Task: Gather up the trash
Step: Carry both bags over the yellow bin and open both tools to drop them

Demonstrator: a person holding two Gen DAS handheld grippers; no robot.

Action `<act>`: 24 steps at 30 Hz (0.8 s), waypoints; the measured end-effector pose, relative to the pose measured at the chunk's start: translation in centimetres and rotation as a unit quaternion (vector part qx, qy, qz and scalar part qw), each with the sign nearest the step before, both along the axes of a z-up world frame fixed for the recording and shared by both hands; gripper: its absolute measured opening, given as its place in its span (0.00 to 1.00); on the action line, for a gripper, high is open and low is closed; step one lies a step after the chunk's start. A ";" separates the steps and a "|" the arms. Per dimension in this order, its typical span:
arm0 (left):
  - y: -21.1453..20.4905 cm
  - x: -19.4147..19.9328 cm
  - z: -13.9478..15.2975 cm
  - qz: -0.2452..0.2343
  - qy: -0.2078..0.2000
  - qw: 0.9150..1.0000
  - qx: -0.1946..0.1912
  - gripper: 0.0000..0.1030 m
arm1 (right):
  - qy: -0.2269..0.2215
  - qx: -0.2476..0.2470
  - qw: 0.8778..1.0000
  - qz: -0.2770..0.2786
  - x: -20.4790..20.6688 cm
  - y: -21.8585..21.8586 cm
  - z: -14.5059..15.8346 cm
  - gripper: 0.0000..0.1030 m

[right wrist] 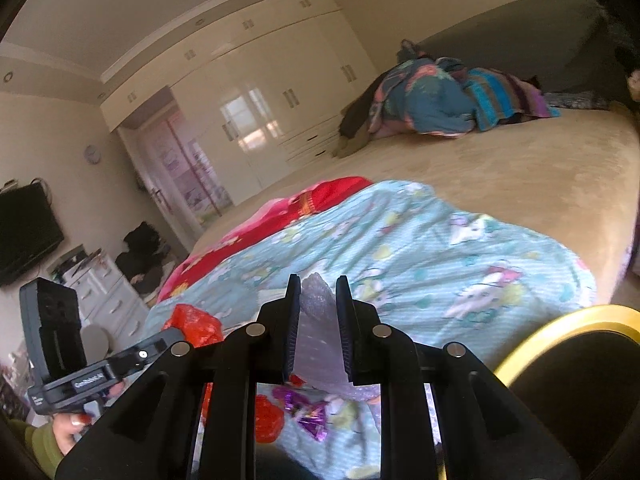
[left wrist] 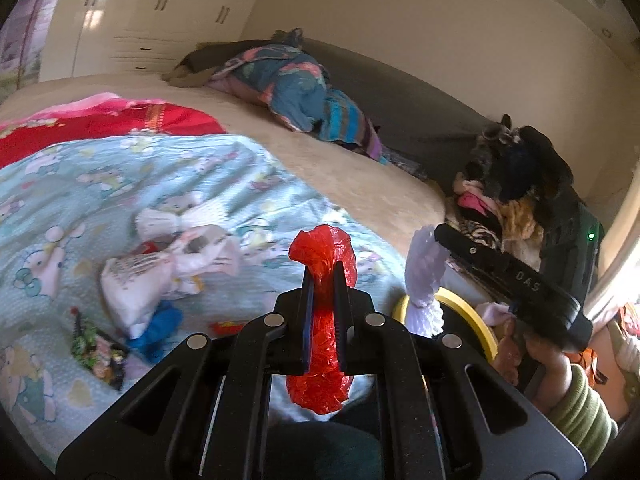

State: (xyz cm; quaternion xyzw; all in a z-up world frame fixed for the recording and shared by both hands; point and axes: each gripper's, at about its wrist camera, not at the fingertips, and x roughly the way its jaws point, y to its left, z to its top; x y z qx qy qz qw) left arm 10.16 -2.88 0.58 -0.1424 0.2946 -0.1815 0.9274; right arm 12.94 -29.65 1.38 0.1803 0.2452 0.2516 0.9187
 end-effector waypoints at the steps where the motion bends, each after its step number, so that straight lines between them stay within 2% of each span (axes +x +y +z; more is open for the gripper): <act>1: -0.7 0.1 0.1 -0.008 -0.001 1.000 0.001 0.05 | 0.002 0.001 1.000 -0.007 -0.1 -0.5 -0.1 0.17; 14: -7.9 0.4 -1.0 -0.078 0.007 0.997 0.002 0.05 | 0.011 -0.015 0.993 -0.113 -2.4 -8.5 -1.6 0.17; 24: -13.5 0.0 -1.4 -0.131 -0.001 0.991 0.009 0.05 | 0.025 -0.003 0.986 -0.163 -3.4 -12.8 -2.7 0.17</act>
